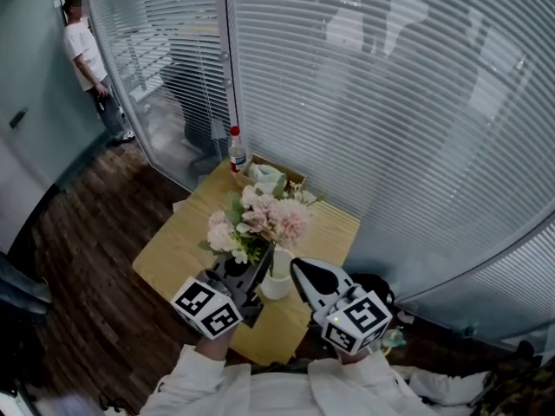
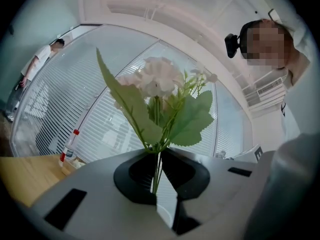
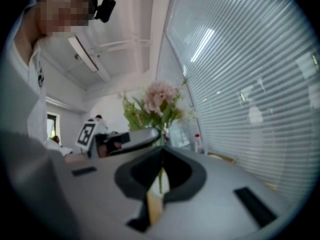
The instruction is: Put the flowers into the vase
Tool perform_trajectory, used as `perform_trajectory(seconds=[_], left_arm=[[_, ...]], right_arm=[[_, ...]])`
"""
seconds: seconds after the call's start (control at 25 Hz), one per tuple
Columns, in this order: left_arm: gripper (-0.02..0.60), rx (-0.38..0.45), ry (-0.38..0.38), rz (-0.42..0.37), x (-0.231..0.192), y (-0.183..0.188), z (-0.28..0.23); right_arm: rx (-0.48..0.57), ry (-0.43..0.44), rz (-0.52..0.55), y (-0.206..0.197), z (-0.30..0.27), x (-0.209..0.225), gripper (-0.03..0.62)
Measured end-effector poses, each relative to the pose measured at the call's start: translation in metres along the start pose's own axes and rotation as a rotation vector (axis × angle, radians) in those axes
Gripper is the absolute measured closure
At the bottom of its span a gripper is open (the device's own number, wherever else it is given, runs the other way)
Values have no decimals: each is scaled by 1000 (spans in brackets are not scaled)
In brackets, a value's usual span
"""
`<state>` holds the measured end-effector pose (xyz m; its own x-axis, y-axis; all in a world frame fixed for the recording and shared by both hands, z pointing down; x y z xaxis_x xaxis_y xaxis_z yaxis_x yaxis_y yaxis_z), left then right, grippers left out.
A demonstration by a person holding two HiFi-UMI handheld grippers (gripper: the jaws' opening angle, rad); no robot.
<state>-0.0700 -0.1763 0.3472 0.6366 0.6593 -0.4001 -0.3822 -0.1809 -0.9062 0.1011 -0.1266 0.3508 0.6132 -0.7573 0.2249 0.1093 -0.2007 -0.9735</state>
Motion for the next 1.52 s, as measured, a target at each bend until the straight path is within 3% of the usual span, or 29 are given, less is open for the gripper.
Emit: perform_trajectory(seconds=[0.88,1.08,1.52], left_arm=[[545,-171,81,-76,-5,-29,3],[456,-235,68,-104,-2,-35,-1],[360,-295,85,-156,-6,-41,-2]], right_arm=[[-37,-1,-80,-15,3,9,580],[-42,2,-89,-15,2,11,580],[-63,-6,-113,-20,-2,16,580]])
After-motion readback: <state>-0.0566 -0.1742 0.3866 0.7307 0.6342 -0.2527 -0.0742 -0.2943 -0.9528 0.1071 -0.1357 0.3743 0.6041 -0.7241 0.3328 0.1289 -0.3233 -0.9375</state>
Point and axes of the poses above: the fingertips, and each gripper's own axes: z backward along the fingers, x to its right, y out of its top, the point moved 9 cm from there along z, backward along the fingers, and after that the axes turned 9 degrees about y, right-handed, at the moved point
